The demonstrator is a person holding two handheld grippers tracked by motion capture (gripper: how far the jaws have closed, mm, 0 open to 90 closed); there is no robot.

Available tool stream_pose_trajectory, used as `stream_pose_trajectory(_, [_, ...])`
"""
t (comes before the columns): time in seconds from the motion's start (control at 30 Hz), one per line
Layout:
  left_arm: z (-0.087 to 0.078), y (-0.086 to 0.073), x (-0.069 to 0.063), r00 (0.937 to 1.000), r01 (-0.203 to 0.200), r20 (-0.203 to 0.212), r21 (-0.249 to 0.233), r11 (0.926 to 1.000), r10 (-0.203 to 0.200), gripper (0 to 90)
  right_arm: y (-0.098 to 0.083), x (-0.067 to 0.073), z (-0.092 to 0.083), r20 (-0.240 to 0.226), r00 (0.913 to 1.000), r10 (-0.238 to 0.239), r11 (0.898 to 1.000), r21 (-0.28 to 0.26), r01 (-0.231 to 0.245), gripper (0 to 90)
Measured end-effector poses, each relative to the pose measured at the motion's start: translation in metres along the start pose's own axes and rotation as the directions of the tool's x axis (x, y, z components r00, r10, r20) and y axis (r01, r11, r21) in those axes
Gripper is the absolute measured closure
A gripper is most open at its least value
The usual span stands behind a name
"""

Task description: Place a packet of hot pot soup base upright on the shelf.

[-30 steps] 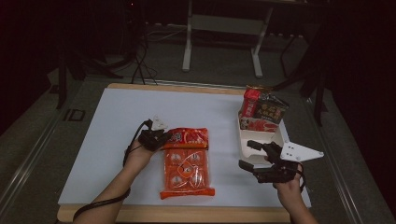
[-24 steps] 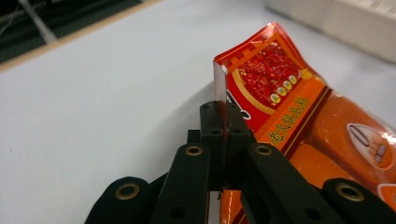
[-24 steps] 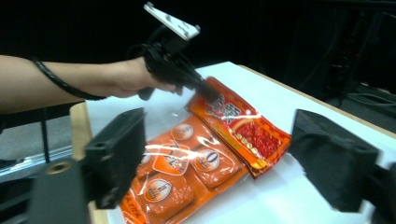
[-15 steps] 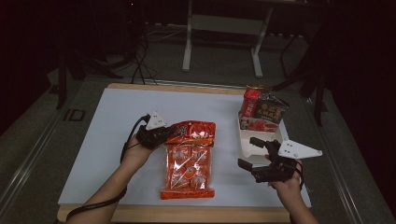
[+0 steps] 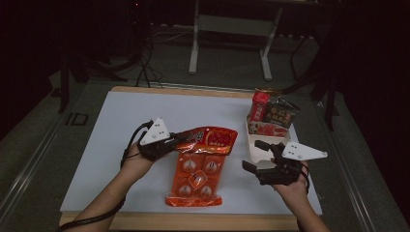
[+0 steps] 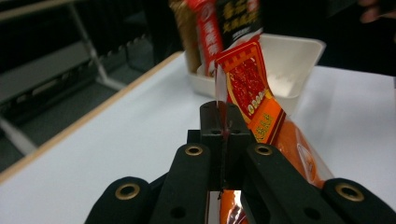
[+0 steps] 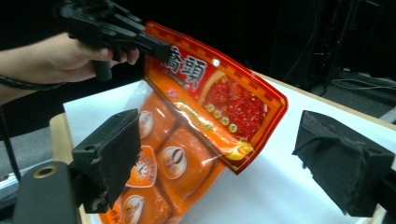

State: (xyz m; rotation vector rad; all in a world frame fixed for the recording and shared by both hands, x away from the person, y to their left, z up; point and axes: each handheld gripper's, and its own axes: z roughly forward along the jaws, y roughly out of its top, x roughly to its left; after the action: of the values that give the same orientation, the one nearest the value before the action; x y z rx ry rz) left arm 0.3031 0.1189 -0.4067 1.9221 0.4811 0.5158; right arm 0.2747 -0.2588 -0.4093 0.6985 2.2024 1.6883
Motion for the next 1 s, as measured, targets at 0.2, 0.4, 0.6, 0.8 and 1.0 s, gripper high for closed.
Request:
stream_pose_trajectory(0.2, [-0.010, 0.003, -0.008, 0.9966, -0.049, 0.063, -0.073, 0.9961, 0.053, 90.0, 0.000, -0.003, 0.015, 0.000, 1.0000, -0.009, 1.000, 0.026, 0.009, 15.8])
stream_pose_trajectory(0.4, [-0.018, 0.001, -0.012, 0.9910, -0.050, 0.117, -0.116, 0.9920, 0.064, 90.0, 0.001, -0.008, 0.028, -0.033, 0.9994, 0.011, 0.999, 0.031, -0.010, 24.1])
stream_pose_trajectory(0.6, [-0.027, -0.007, -0.011, 0.9863, -0.035, 0.155, -0.152, 0.9878, 0.058, 90.0, -0.002, -0.009, 0.047, -0.063, 0.9977, 0.028, 0.999, 0.049, -0.024, 33.1])
stream_pose_trajectory(0.8, [-0.030, -0.013, -0.011, 0.9868, -0.025, 0.154, -0.163, 0.9862, 0.050, 90.0, -0.006, -0.004, 0.067, -0.138, 0.9903, 0.019, 0.996, 0.093, -0.006, 53.2])
stream_pose_trajectory(1.0, [-0.032, -0.020, -0.009, 0.9904, -0.003, 0.135, -0.169, 0.9856, 0.027, 90.0, -0.006, 0.006, 0.076, -0.167, 0.9852, -0.041, 0.991, 0.118, 0.061, 83.6])
